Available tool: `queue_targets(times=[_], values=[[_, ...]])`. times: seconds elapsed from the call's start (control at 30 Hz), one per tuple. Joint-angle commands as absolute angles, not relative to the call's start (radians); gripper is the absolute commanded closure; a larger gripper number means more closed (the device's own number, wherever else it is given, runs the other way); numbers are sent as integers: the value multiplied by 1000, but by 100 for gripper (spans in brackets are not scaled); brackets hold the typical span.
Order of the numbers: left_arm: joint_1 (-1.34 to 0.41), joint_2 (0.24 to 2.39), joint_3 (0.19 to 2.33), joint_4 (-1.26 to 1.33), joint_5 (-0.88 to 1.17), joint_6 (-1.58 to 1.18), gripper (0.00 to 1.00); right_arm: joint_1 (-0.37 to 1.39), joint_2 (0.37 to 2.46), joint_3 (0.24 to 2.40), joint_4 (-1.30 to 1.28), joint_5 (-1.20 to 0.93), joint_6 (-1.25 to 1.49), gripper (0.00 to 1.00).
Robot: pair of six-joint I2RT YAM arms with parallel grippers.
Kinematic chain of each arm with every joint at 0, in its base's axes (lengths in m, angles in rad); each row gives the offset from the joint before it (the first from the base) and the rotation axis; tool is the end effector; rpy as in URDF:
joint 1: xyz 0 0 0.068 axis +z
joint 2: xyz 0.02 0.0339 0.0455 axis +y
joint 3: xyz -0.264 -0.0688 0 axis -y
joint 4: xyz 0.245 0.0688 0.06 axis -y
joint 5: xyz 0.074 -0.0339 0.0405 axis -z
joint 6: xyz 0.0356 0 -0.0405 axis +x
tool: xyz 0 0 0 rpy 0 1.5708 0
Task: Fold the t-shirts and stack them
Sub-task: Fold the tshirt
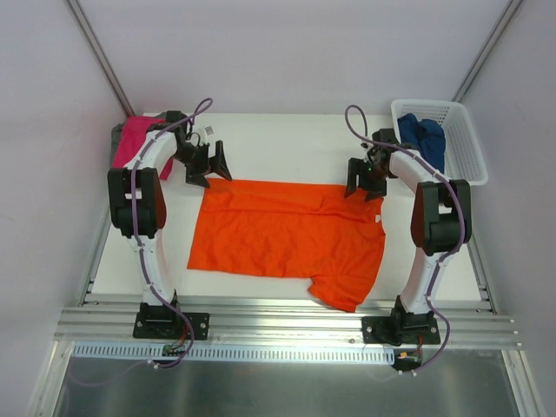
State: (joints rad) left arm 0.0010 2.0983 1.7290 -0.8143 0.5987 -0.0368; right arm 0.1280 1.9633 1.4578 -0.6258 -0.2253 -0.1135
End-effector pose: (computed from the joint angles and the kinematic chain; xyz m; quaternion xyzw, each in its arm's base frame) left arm 0.4421 -0.0196 0.2134 0.0390 0.9386 -0.2926 0.1786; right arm 0.4063 0.0603 0.1929 -0.1411 0.9598 0.1113 0.2158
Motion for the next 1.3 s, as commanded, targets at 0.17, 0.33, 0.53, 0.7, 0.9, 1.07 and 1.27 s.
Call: queue_targets(times=[0.17,0.33,0.53,0.7,0.9,1.07,1.27], values=[[3,2046,1730,-828,637,-48,1,133,1892,1487,-658,-203,-129,29],[3,2046,1736,-825,630,-49,1,132,1858,1436,-663,-164,-124,26],[3,2036,1730,-825,637,-49,1,117,1825,1414,-660,-153,-133,23],[3,2023,1717,-825,640,-51,1,114,1828,1394,-654,-169,-133,24],[-23,2010,1701,-824,640,-52,1,103,1836,1381,-653,-176,-133,25],[-23,2011,1703,-824,637,-52,1,100,1856,1390,-647,-186,-130,28],[-25,2010,1698,-824,634,-51,1,97,1905,1410,-634,-207,-132,37]])
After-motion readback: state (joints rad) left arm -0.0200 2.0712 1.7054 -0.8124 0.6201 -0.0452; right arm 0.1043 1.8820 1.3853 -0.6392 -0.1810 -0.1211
